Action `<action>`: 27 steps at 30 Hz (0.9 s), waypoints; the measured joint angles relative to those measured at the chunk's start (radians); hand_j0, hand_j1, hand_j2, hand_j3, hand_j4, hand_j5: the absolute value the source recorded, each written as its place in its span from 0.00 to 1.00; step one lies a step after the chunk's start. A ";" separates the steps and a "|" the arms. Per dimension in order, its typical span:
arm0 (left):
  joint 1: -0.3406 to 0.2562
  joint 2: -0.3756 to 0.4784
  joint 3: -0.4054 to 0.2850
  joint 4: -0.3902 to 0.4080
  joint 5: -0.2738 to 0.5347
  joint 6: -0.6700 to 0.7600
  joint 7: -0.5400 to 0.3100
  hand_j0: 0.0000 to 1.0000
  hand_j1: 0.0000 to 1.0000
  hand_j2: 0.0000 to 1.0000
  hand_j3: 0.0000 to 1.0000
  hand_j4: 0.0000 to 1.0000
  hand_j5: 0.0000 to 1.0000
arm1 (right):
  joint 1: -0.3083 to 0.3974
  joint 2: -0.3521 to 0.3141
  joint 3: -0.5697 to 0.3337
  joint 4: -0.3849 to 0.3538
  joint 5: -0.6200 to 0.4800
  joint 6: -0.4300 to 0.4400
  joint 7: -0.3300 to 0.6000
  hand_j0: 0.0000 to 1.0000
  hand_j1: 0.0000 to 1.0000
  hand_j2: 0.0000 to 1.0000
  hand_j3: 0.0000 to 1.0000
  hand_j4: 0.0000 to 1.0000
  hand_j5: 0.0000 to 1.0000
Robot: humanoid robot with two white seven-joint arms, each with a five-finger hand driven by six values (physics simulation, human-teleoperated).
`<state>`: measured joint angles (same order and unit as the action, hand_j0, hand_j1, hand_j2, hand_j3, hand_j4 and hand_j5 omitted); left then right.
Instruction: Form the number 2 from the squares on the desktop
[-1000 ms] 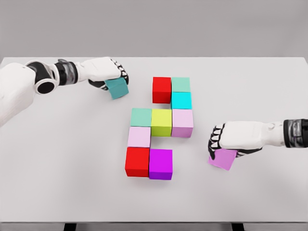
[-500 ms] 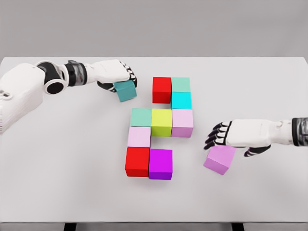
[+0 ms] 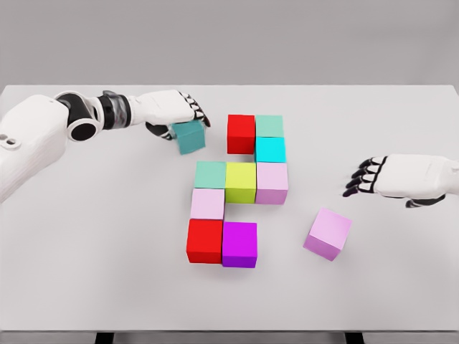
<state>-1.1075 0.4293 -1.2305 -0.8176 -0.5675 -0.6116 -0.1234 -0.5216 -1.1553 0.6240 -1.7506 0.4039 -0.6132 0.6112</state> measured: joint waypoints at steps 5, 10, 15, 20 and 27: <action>0.000 0.001 0.010 0.004 0.004 0.000 0.001 1.00 1.00 1.00 1.00 1.00 1.00 | 0.017 0.035 0.005 -0.002 0.111 0.000 0.000 0.83 0.83 0.83 0.83 0.83 0.83; 0.006 0.028 0.079 0.010 0.006 0.000 0.004 1.00 1.00 1.00 1.00 1.00 1.00 | 0.017 0.089 0.013 -0.003 0.168 0.000 0.000 0.83 0.83 0.83 0.83 0.83 0.83; 0.029 0.118 0.135 0.012 0.005 0.000 0.004 0.78 0.78 0.78 0.78 0.78 0.78 | 0.018 0.113 0.019 -0.006 0.190 0.000 0.000 0.83 0.83 0.83 0.83 0.83 0.83; 0.049 0.162 0.145 0.027 0.000 0.000 0.001 0.78 0.78 0.78 0.78 0.78 0.78 | 0.020 0.129 0.023 -0.004 0.212 0.000 0.000 0.83 0.83 0.83 0.83 0.83 0.83; 0.078 0.165 0.137 0.030 -0.009 0.000 -0.011 0.78 0.78 0.78 0.78 0.78 0.78 | 0.034 0.133 0.026 0.051 0.205 0.000 0.000 0.83 0.83 0.83 0.83 0.83 0.83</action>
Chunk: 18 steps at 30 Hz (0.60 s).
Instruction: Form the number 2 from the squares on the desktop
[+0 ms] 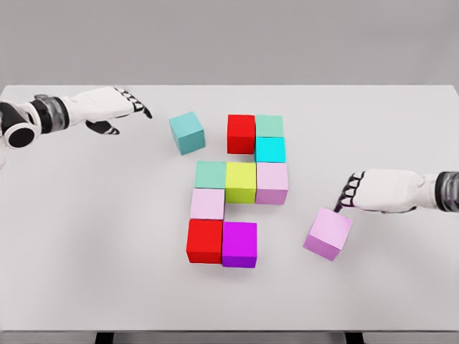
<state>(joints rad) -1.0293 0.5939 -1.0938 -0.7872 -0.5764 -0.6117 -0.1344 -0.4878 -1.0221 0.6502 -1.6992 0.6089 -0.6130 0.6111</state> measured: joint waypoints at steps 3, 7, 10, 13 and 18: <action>0.002 -0.006 -0.002 -0.001 -0.001 0.000 -0.010 0.78 0.78 0.78 0.78 0.78 0.78 | 0.000 0.001 0.001 0.016 -0.008 0.000 0.000 0.83 0.83 0.83 0.83 0.83 0.83; 0.006 -0.020 -0.003 -0.008 -0.001 0.000 -0.023 0.78 0.78 0.78 0.78 0.78 0.78 | 0.000 0.000 0.002 0.017 -0.036 0.000 0.000 0.83 0.83 0.83 0.83 0.83 0.83; 0.008 -0.040 -0.004 -0.010 0.000 0.000 -0.040 0.78 0.78 0.78 0.78 0.78 0.78 | 0.002 0.000 0.004 0.001 -0.054 0.000 0.000 0.83 0.83 0.83 0.83 0.83 0.83; 0.008 -0.050 -0.004 -0.011 0.001 0.000 -0.048 0.78 0.78 0.78 0.78 0.78 0.78 | 0.006 -0.001 0.007 -0.019 -0.067 0.000 0.000 0.83 0.83 0.83 0.83 0.83 0.83; 0.008 -0.063 -0.004 -0.013 0.001 0.000 -0.052 0.78 0.78 0.78 0.78 0.78 0.78 | 0.006 0.002 0.009 -0.043 -0.087 0.000 0.000 0.83 0.83 0.83 0.83 0.83 0.83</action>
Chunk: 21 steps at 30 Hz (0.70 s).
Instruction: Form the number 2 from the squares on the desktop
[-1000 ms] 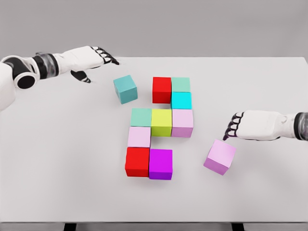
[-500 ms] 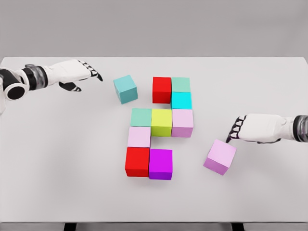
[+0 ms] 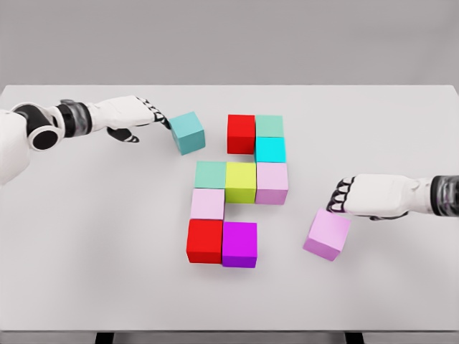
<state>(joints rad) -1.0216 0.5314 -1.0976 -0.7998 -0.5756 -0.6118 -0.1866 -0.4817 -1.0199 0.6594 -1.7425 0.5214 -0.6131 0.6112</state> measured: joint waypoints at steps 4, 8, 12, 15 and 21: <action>-0.002 -0.004 0.000 -0.001 0.000 0.000 -0.001 0.78 0.78 0.78 0.78 0.78 0.78 | -0.003 0.010 0.000 -0.010 -0.017 0.000 0.000 0.83 0.83 0.83 0.83 0.83 0.83; -0.002 -0.016 0.001 -0.001 0.000 0.000 -0.001 0.78 0.78 0.78 0.78 0.78 0.78 | -0.008 0.019 0.003 -0.019 -0.032 0.000 0.000 0.83 0.83 0.83 0.83 0.83 0.83; -0.002 -0.026 0.001 0.000 0.000 0.000 -0.003 0.78 0.78 0.78 0.78 0.78 0.78 | -0.015 0.027 0.007 -0.022 -0.041 0.000 0.000 0.83 0.83 0.83 0.83 0.83 0.83; -0.002 -0.031 0.001 0.001 0.000 0.000 -0.006 0.79 0.79 0.79 0.79 0.79 0.79 | -0.015 0.023 0.003 -0.022 -0.049 0.000 0.000 0.83 0.83 0.83 0.83 0.83 0.83; -0.011 -0.034 0.002 0.011 -0.001 0.000 -0.009 0.79 0.79 0.79 0.79 0.79 0.79 | -0.008 -0.063 -0.020 -0.012 -0.111 0.000 -0.018 0.78 0.78 0.78 0.78 0.78 0.78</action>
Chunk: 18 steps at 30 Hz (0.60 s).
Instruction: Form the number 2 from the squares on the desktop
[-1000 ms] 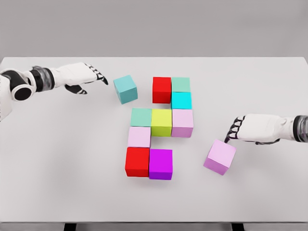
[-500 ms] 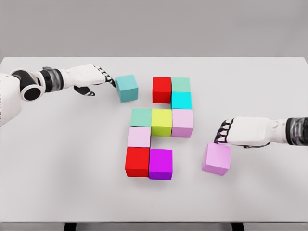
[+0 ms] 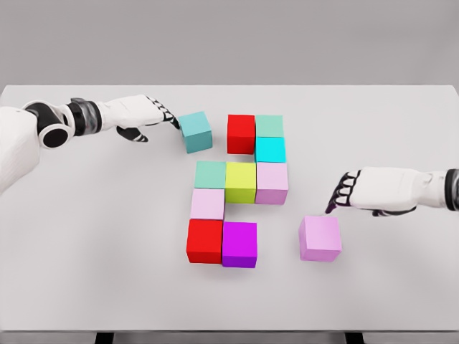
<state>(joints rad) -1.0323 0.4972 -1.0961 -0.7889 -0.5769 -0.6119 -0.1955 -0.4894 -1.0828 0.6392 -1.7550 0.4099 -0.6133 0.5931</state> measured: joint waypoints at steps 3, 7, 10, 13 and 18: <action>-0.002 -0.003 0.000 0.012 0.000 0.000 -0.001 0.80 0.80 0.80 0.80 0.80 0.80 | 0.008 -0.048 -0.022 0.018 -0.019 0.000 -0.070 0.72 0.72 0.72 0.72 0.72 0.72; -0.005 -0.010 0.001 0.022 0.000 0.000 -0.001 0.80 0.80 0.80 0.80 0.80 0.80 | 0.035 -0.081 -0.029 0.078 -0.031 0.000 -0.183 0.69 0.69 0.69 0.69 0.69 0.69; -0.006 -0.019 0.002 0.026 0.000 0.000 -0.001 0.80 0.80 0.80 0.80 0.80 0.80 | 0.037 -0.109 -0.023 0.108 -0.035 0.001 -0.219 0.69 0.69 0.69 0.69 0.69 0.69; -0.008 -0.027 0.003 0.036 0.000 0.000 -0.001 0.80 0.80 0.80 0.80 0.80 0.80 | 0.015 -0.179 0.025 0.087 -0.044 0.001 -0.256 0.68 0.68 0.68 0.68 0.68 0.68; -0.009 -0.036 0.005 0.042 0.000 0.000 -0.001 0.80 0.80 0.80 0.80 0.80 0.80 | -0.224 -0.276 0.239 0.023 -0.034 0.001 -0.313 0.68 0.68 0.68 0.68 0.68 0.68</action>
<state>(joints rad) -1.0416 0.4613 -1.0906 -0.7467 -0.5772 -0.6119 -0.1967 -0.7133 -1.3588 0.8777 -1.7323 0.3757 -0.6126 0.2805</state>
